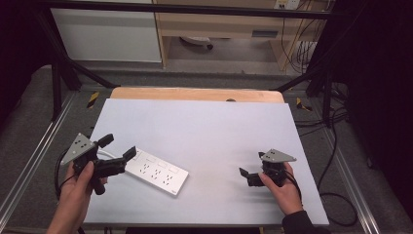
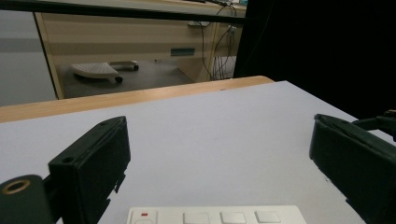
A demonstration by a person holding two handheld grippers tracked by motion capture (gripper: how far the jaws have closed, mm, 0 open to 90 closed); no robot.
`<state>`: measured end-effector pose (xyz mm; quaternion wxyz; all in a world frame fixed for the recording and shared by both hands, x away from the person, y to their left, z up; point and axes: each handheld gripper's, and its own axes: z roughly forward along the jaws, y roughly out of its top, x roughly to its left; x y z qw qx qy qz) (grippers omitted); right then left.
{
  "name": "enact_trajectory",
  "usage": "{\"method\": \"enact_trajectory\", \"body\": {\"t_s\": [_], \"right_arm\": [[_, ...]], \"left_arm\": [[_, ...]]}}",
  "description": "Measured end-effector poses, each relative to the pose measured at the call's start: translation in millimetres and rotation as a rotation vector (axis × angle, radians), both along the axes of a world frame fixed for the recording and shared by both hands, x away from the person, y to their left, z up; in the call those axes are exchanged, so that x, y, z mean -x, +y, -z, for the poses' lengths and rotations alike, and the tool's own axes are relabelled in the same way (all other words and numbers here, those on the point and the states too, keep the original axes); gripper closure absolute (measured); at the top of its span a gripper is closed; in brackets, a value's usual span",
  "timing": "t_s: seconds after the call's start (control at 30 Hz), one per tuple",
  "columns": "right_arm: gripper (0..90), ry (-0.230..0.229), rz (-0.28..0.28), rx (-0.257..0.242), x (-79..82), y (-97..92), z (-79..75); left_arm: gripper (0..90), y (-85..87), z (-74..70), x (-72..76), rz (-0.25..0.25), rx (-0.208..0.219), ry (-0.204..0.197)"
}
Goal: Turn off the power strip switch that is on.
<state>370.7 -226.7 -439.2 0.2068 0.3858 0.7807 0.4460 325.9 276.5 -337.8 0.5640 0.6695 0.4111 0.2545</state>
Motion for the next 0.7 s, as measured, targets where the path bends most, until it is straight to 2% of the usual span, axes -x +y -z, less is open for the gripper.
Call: {"method": "enact_trajectory", "body": {"t_s": [0.37, 0.7], "right_arm": [[2.8, -0.002, 0.008, 0.0, 0.1, -1.2, -0.2], [2.8, -0.005, 0.011, -0.004, 0.6, -2.3, -0.7]], "left_arm": [[5.0, 12.7, 19.9, 14.2, -0.01, -0.009, 0.008], [5.1, 16.1, 39.5, 20.7, -0.015, -0.019, 0.043]]}}
